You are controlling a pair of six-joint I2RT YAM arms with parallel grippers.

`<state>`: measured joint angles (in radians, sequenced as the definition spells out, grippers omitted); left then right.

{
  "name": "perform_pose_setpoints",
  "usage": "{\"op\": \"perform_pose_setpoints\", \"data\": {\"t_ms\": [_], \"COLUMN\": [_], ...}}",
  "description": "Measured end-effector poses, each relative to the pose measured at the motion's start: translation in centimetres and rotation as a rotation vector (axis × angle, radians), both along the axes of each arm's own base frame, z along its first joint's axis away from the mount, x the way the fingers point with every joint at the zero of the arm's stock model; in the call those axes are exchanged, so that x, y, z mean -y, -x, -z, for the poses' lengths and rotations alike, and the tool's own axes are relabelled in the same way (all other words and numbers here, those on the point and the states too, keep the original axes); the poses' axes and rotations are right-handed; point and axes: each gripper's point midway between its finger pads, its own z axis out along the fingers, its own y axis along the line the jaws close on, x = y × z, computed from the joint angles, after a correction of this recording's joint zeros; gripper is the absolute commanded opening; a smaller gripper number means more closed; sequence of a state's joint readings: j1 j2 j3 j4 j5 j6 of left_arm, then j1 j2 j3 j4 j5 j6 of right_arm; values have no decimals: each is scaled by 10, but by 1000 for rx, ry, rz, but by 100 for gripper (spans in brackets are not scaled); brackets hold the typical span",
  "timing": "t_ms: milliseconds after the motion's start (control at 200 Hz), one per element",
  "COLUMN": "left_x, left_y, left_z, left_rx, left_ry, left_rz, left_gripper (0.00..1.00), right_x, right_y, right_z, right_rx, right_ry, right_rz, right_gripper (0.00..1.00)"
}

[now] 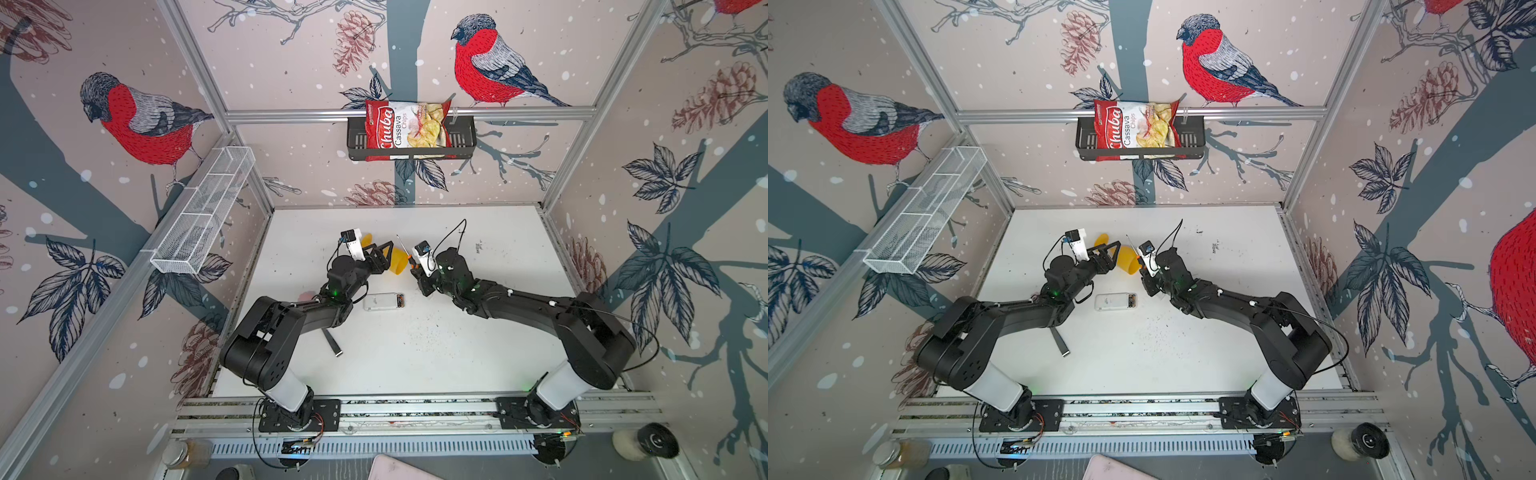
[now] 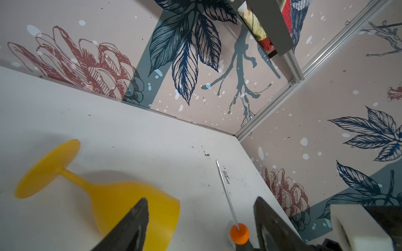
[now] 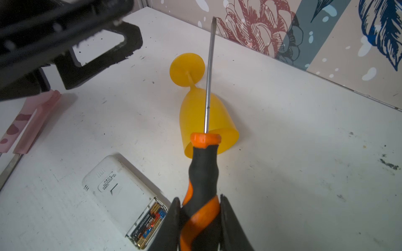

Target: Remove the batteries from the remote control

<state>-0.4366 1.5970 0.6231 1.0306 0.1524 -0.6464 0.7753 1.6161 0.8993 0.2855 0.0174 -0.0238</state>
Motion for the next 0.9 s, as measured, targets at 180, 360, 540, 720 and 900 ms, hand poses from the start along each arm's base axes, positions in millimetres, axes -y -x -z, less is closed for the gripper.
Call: {"op": "perform_pose_setpoints", "data": {"t_ms": [180,360,540,720,900], "left_x": [5,16,23,29,32], "left_y": [-2,-4,-7,-9,-7], "left_z": [-1,3,7,7,5], "left_rx": [7,-8,-26,-34,-43], "left_ry": [15,48,80,104,131], "left_rz": [15,64,92,121,144], "left_gripper": [75,67,54,25,1], "right_x": [-10,-21,-31,-42,-43], "right_y": [2,11,17,26,24], "right_z": [-4,-5,-9,-4,-1], "right_rx": [16,22,46,62,90], "right_ry": [-13,-22,-28,-6,16], "right_rz": [-21,-54,-89,-117,-92], "right_gripper": [1,0,0,1,3]}}
